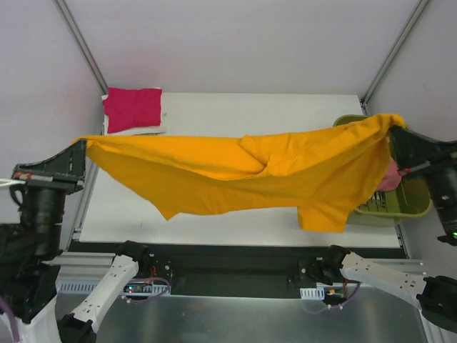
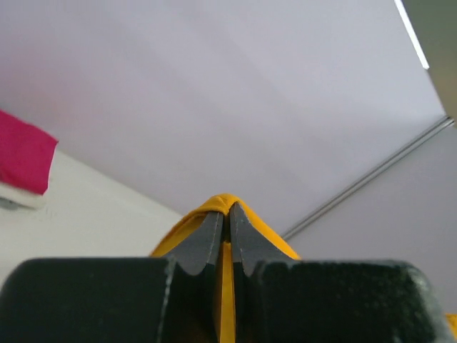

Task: Fold and stack the t-shirts
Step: Flatten the tshirt out

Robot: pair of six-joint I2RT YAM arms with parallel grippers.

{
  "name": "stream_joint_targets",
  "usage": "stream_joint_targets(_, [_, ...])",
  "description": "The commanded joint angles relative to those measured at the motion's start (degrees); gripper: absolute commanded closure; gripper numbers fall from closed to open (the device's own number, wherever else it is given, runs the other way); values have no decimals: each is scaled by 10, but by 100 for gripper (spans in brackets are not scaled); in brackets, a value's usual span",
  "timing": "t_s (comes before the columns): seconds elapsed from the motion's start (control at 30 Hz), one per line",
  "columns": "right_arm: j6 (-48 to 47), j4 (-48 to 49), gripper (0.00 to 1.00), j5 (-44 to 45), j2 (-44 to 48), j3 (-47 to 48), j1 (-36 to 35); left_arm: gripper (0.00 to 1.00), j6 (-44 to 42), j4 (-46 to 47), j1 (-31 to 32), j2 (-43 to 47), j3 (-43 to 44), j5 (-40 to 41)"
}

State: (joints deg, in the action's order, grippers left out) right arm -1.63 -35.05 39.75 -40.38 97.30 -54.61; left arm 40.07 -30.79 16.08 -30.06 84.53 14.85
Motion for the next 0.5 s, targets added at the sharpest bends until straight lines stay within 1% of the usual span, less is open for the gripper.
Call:
stream_joint_targets(0.0, [-73,-34,99,44,-2,38,-1,100,-41,-10,-1,16,26,58])
stream_joint_targets(0.07, [-81,-42,99,77,-4,25,0,100,-43,-14,-1,13,14,72])
stream_joint_targets(0.1, [-83,-41,99,115,-5,18,0,100,-41,-15,-1,10,8,84])
stream_joint_targets(0.17, [-95,-33,99,162,-21,-9,0,100,-38,-16,-1,-16,-6,93])
stream_joint_targets(0.2, [-106,-26,99,214,-30,-17,-1,100,-37,-16,-1,-27,-10,106])
stream_joint_targets(0.27, [-135,-3,99,266,-54,-43,0,100,-37,-16,-1,-74,-19,122])
stream_joint_targets(0.3, [-140,2,99,297,-83,-53,7,100,-39,-16,-1,-92,-22,139])
stream_joint_targets(0.33, [-141,6,99,297,-99,-62,20,100,-43,-17,-1,-133,-28,150])
stream_joint_targets(0.37, [-120,5,99,284,-114,-72,41,100,-45,-17,-1,-158,-31,162])
stream_joint_targets(0.4, [-98,1,99,211,-157,-93,113,100,-48,-17,-2,-184,-33,176])
stream_joint_targets(0.43, [-64,-32,99,144,-182,-97,164,100,-48,-17,-6,-244,-36,212])
stream_joint_targets(0.47, [-11,-47,99,71,-215,-98,218,100,-47,-16,-15,-280,-34,217])
